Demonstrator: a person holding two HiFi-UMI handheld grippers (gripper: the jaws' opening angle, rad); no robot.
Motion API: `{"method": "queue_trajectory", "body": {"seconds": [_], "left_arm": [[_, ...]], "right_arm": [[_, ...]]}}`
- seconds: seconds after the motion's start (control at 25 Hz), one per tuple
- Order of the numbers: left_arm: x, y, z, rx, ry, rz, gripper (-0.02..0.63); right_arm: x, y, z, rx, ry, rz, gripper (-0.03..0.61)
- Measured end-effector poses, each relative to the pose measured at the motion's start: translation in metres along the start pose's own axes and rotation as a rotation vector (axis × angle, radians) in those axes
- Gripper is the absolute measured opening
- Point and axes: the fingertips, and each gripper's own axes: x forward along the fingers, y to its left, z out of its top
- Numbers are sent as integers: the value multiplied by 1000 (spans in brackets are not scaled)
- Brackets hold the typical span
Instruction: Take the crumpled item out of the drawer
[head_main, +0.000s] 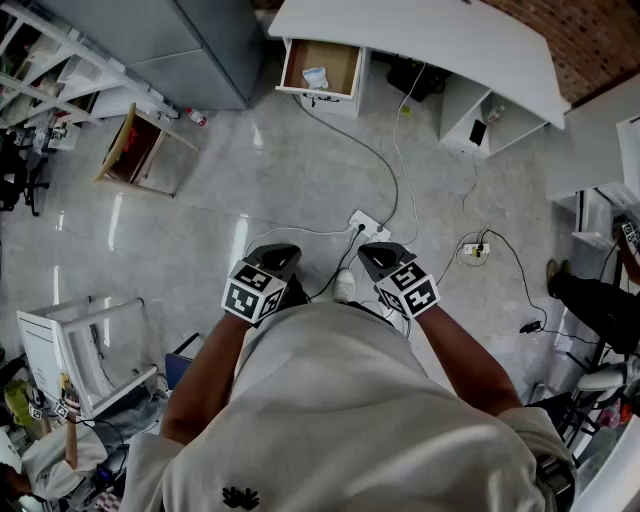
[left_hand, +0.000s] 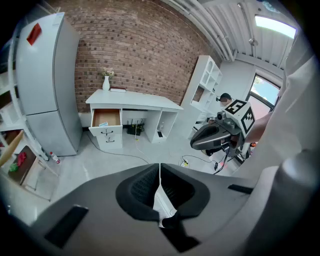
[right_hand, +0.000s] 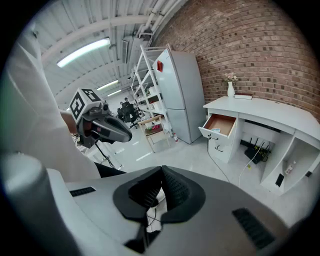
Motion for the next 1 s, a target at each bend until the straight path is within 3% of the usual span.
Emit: {"method": "queue_trajectory", "body": {"seconds": [0.24, 0.4, 0.56, 0.72, 1.0], "left_arm": [[7, 45, 14, 12, -4, -33, 28], [11, 89, 36, 47, -2, -78, 28], [14, 158, 68, 69, -13, -111, 28], [4, 244, 101, 111, -9, -120, 29], [8, 356, 107, 159, 19, -141, 29]], "right_arm": [[35, -12, 17, -2, 40, -21, 28], [64, -21, 53, 41, 39, -58, 28], [113, -32, 98, 53, 79, -88, 29], [174, -46, 170, 65, 61, -148, 31], [253, -58, 234, 91, 53, -221, 72]]}}
